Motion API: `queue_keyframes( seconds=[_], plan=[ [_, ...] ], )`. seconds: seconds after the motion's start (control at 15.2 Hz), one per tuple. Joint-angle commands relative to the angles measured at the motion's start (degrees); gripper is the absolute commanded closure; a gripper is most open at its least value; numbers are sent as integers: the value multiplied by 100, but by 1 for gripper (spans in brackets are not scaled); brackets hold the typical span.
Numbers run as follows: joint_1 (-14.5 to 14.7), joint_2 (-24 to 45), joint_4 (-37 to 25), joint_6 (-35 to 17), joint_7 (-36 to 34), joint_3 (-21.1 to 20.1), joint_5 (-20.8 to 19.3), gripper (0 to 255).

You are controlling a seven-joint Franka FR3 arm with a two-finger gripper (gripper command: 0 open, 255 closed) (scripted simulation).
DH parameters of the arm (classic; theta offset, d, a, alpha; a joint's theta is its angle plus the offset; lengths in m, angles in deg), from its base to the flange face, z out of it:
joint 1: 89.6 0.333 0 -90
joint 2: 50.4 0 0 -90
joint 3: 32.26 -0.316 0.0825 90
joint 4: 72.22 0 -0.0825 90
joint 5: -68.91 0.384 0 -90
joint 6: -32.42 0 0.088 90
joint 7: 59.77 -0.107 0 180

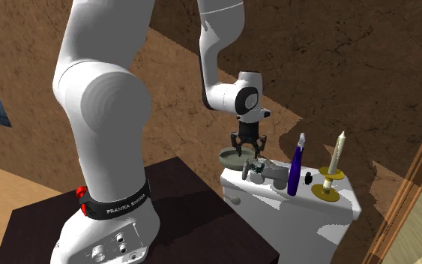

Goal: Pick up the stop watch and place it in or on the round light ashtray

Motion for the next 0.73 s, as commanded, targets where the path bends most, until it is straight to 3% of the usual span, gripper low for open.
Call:
queue_keyframes(
  seconds=[0.0, 0.13, 0.26, 0.46, 0.66],
  plan=[
    [-414, 9, 415, -626, 283, -271, 271, 0],
    [-1207, 123, 894, -1428, 677, -863, 577, 0],
    [-2144, 401, 1291, -2244, 875, -1494, 533, 0],
    [-1935, 721, 1123, -2410, 580, -1233, 182, 0],
    [-1768, 1038, 944, -2561, 493, -1070, 86, 0]
  ],
)
